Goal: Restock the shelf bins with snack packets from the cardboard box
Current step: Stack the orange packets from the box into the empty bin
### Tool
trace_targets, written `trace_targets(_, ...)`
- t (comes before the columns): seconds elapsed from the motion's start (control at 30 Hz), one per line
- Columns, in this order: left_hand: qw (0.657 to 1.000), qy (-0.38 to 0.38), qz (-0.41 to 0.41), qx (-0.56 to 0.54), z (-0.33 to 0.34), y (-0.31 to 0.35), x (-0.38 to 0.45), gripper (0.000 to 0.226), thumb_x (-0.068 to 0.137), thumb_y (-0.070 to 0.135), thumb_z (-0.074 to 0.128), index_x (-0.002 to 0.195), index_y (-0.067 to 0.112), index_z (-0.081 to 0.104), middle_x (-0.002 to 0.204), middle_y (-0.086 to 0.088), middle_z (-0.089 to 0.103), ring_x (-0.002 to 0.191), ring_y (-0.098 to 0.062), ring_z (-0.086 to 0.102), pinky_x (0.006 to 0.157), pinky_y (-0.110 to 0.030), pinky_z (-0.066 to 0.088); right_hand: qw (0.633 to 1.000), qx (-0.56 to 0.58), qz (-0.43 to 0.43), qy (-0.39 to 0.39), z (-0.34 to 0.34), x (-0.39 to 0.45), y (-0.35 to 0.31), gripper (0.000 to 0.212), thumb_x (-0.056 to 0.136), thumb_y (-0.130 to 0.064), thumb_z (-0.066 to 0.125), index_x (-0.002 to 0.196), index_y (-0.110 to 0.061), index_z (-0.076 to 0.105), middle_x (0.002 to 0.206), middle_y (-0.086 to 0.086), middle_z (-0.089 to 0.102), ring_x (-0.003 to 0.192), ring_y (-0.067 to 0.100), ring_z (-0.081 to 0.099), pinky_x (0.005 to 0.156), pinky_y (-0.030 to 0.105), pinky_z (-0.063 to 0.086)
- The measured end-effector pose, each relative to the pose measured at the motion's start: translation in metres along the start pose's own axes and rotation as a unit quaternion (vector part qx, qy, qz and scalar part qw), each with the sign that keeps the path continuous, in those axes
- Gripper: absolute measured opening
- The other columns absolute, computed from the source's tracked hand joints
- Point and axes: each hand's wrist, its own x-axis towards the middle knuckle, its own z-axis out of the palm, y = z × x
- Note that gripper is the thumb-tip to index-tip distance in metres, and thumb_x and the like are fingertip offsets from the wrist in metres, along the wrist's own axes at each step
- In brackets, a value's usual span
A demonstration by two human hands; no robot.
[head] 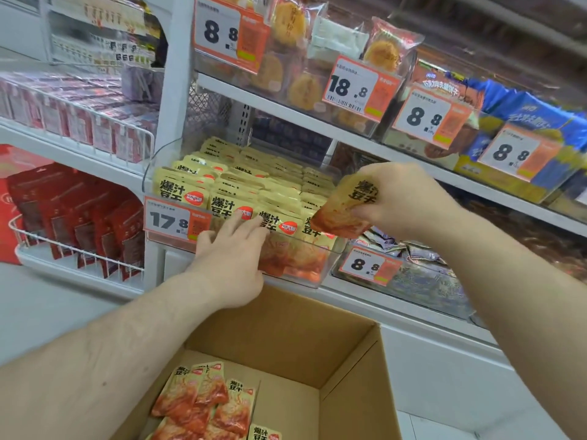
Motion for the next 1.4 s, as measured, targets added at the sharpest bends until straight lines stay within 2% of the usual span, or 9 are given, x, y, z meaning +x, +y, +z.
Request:
trace_targets(0.2,1.0,-0.01,-0.004,0.009,0.003,0.0,0.001,0.07,0.095,0.021,0.045,0.155,0.026,0.011,0.165,0.011,-0.01,0.151,-0.017,-0.015,0.119,-0.055,0.011,0.979,-0.176,-0.042,-0.095,0.017,0.047,-0.037,0.017,0.08,-0.019,0.067,0.095,-0.018,0.059,0.085,0.001,0.06,0.077,0.026,0.059,0.057,0.031,0.044)
trace_targets(0.37,1.0,-0.019,-0.005,0.01,0.003,-0.005,0.0,0.07,0.094,0.02,0.045,0.156,0.024,0.011,0.165,0.009,-0.01,0.151,-0.014,-0.016,0.119,-0.054,0.011,0.973,-0.158,-0.043,-0.161,0.024,0.068,-0.051,0.028,0.08,-0.024,0.076,0.101,-0.014,0.06,0.086,0.0,0.063,0.077,0.021,0.063,0.065,0.032,0.056)
trace_targets(0.5,1.0,-0.01,-0.003,0.006,0.003,-0.005,0.001,0.069,0.094,0.02,0.045,0.155,0.023,0.014,0.165,0.008,-0.007,0.151,-0.013,-0.014,0.119,-0.054,0.013,0.971,-0.166,-0.018,-0.172,0.019,0.07,-0.05,0.027,0.079,-0.022,0.078,0.096,-0.011,0.06,0.08,0.002,0.062,0.07,0.02,0.061,0.058,0.031,0.054)
trace_targets(0.63,1.0,-0.015,-0.008,0.013,0.007,-0.003,0.001,0.069,0.092,0.02,0.046,0.154,0.023,0.016,0.165,0.007,-0.009,0.151,-0.016,-0.016,0.118,-0.055,0.015,0.973,-0.188,0.002,-0.13,0.009,0.069,-0.047,0.013,0.078,-0.01,0.069,0.084,-0.01,0.056,0.068,0.003,0.057,0.058,0.019,0.053,0.047,0.023,0.038)
trace_targets(0.77,1.0,-0.021,-0.011,0.017,0.007,-0.001,0.002,0.069,0.092,0.02,0.047,0.153,0.022,0.016,0.165,0.005,-0.011,0.151,-0.018,-0.018,0.116,-0.056,0.015,0.979,-0.173,0.005,-0.11,0.021,0.072,-0.05,0.011,0.08,-0.008,0.063,0.083,-0.011,0.053,0.073,0.004,0.056,0.062,0.02,0.055,0.05,0.03,0.044)
trace_targets(1.03,1.0,-0.023,-0.008,0.012,0.006,-0.004,0.001,0.067,0.092,0.018,0.046,0.153,0.021,0.019,0.165,0.007,-0.012,0.15,-0.015,-0.019,0.117,-0.056,0.014,0.977,-0.123,0.002,-0.174,0.047,0.076,-0.029,0.04,0.081,-0.032,0.076,0.11,-0.013,0.057,0.095,0.0,0.061,0.084,0.021,0.062,0.068,0.033,0.054)
trace_targets(1.2,0.999,-0.027,-0.006,0.016,0.008,-0.004,0.001,0.065,0.092,0.019,0.047,0.152,0.02,0.022,0.165,0.007,-0.013,0.15,-0.016,-0.02,0.116,-0.056,0.014,0.959,-0.231,-0.004,-0.163,0.059,0.058,-0.023,0.035,0.091,-0.047,0.06,0.104,-0.016,0.049,0.102,0.001,0.061,0.089,0.026,0.056,0.077,0.038,0.041)
trace_targets(1.27,1.0,-0.026,-0.008,0.012,0.009,-0.004,0.001,0.064,0.092,0.018,0.048,0.151,0.02,0.023,0.165,0.007,-0.014,0.15,-0.017,-0.02,0.117,-0.057,0.014,0.954,-0.257,-0.008,-0.154,0.068,0.053,-0.021,0.044,0.091,-0.049,0.057,0.116,-0.013,0.049,0.117,0.007,0.061,0.104,0.029,0.057,0.089,0.042,0.039)
trace_targets(1.4,0.999,-0.029,-0.007,0.016,0.011,-0.004,0.001,0.066,0.091,0.019,0.05,0.151,0.02,0.022,0.164,0.006,-0.014,0.15,-0.018,-0.021,0.117,-0.058,0.013,0.937,-0.286,-0.025,-0.2,0.086,0.048,-0.019,0.049,0.09,-0.034,0.049,0.131,-0.009,0.043,0.133,0.014,0.049,0.122,0.031,0.043,0.103,0.047,0.032)
